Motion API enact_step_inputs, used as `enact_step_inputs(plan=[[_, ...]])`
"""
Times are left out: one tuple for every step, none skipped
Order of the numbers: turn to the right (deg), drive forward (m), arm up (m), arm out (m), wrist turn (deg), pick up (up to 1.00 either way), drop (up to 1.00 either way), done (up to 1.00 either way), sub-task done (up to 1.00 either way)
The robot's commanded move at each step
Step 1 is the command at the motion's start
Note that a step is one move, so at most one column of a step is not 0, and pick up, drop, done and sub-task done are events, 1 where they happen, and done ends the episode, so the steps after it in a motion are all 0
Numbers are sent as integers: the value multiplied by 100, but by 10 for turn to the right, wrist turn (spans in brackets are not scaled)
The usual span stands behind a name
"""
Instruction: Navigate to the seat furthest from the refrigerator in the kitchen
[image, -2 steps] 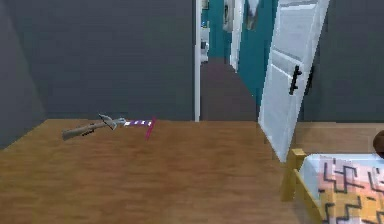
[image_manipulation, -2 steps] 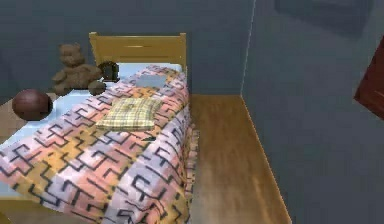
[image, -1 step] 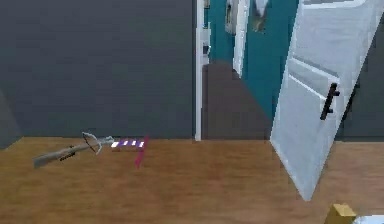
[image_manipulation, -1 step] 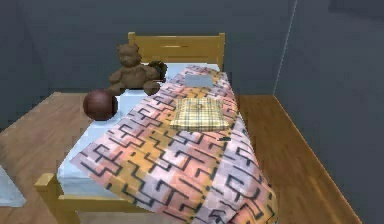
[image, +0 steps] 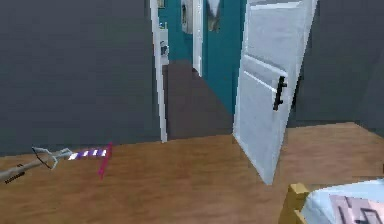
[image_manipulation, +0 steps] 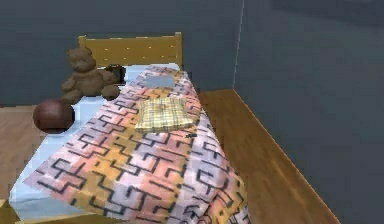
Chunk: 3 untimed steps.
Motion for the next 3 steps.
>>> enact_step_inputs(plan=[[0, 100, 0, 0, 0, 0, 0, 0, 0], [0, 65, 0, 0, 0, 0, 0, 0, 0], [-30, 0, 0, 0, 0, 0, 0, 0, 0]])
